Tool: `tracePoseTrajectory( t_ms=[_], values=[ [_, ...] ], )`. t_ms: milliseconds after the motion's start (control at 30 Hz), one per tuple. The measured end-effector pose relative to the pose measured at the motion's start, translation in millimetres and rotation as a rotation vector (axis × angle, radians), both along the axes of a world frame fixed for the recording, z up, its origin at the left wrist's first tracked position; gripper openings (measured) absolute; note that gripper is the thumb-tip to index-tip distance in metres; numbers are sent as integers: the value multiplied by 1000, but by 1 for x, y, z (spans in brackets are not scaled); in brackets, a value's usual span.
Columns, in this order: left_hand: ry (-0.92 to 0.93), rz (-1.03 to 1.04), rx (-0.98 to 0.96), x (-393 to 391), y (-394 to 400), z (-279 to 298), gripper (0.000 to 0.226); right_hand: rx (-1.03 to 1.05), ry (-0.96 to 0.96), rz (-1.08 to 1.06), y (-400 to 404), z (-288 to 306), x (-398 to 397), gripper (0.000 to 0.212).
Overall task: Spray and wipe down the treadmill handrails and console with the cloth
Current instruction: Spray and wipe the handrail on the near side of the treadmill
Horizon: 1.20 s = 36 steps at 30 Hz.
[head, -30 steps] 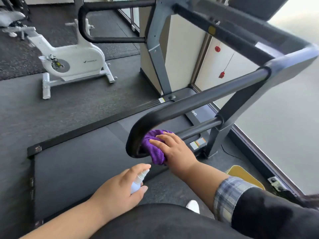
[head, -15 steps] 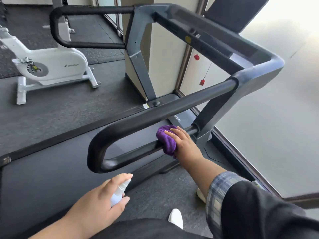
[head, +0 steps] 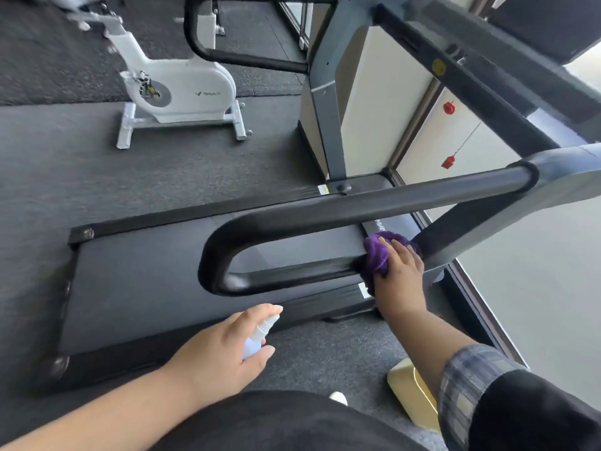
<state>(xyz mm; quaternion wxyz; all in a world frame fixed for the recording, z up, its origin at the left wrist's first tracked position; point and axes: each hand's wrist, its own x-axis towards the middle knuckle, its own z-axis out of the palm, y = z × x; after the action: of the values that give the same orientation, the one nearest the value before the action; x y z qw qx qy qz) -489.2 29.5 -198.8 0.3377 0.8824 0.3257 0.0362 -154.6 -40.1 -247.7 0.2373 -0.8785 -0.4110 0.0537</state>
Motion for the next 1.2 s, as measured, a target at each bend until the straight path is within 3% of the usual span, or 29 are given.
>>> tracePoseTrajectory(
  t_ms=[367, 433, 533, 600, 667, 700, 767, 833, 900, 1033, 1200],
  values=[
    [-62, 45, -2, -47, 14, -5, 59, 136, 296, 2, 18, 10, -159, 74],
    [-79, 46, -9, -56, 18, -5, 60, 153, 382, 75, 16, 20, -179, 64],
    [-112, 22, -7, -68, 23, -5, 58, 284, 670, 240, 12, 58, -206, 26],
    [-129, 14, -1, -75, 26, -6, 57, 417, 718, 295, 4, 86, -216, 30],
    [-143, 16, 15, -81, 30, -7, 56, 424, 722, 398, -1, 107, -221, 33],
    [-153, 15, 22, -84, 31, -8, 55, 392, 621, 411, -1, 113, -220, 35],
    [-172, 2, 21, -89, 34, -9, 54, 365, 221, 322, 5, 123, -217, 43],
    [-194, -12, -17, -91, 35, -9, 54, 513, -26, 217, 17, 139, -223, 44],
    [-220, -13, -31, -92, 36, -9, 54, 627, -235, 280, 33, 153, -233, 46],
    [-244, -5, -27, -94, 35, -11, 54, 321, -620, 509, 63, 140, -236, 51],
    [-274, 20, -57, -105, 36, -11, 49, 138, -856, 717, 69, 87, -258, 46]
  ],
)
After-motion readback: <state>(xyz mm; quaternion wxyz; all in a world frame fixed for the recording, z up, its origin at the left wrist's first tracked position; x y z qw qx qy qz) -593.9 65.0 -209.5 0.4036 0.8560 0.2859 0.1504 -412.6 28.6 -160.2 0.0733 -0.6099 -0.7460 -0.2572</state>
